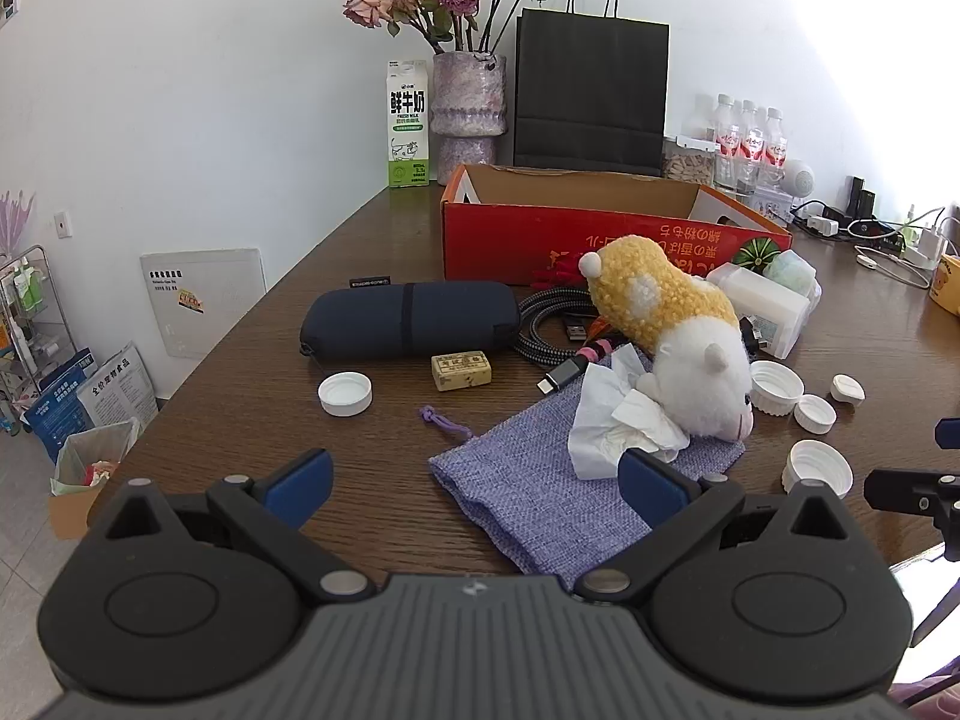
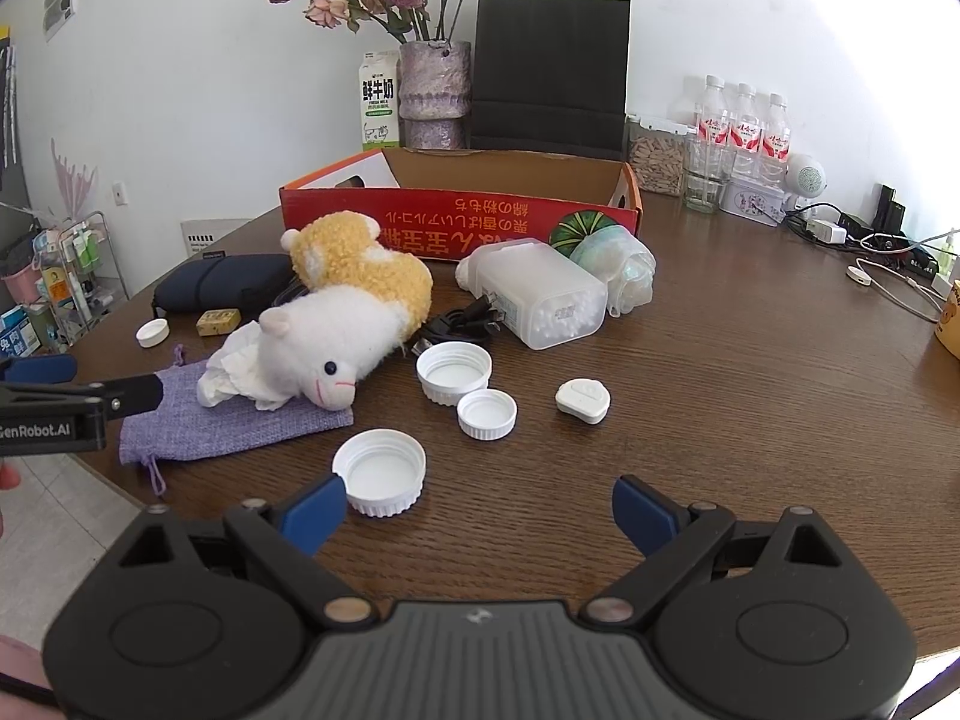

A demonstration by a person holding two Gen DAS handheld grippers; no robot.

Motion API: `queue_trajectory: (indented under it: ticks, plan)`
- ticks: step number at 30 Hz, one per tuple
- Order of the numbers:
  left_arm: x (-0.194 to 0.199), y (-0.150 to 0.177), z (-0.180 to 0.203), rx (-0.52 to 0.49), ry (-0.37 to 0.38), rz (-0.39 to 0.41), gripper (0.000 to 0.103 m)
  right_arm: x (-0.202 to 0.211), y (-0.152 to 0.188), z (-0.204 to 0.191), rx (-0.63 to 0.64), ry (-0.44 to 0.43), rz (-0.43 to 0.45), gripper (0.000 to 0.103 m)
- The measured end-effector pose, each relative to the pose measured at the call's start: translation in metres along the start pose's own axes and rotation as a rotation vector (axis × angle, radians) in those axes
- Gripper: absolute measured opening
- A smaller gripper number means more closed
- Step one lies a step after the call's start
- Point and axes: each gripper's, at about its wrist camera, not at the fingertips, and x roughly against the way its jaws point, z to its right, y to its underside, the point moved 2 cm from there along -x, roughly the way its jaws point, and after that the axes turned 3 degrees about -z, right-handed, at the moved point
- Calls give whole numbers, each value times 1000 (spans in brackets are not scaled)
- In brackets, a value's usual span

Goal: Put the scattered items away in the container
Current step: 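Grasp a white bottle cap with the right tool while the left tool grasps the tissue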

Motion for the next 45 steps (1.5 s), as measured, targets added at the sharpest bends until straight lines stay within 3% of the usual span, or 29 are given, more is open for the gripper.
queue_trajectory:
  ticks: [29,32,38,39,40,45]
  plan:
    - [-7,4,-5,12,-1,-35,103,-13,2,-10,33,-31,-25,94]
    - [-10,5,-7,21,-2,-42,103,-18,1,-14,38,-45,-31,89]
    - [-15,3,-8,15,12,-45,103,-31,-4,-23,62,-71,-52,68]
    - [-16,2,-7,12,15,-44,103,-33,-4,-24,67,-72,-53,58]
    - [-16,1,-6,8,16,-41,103,-33,-5,-26,74,-74,-42,40]
    - [-18,-6,-1,-18,31,-21,103,-28,-10,-24,60,-85,13,39]
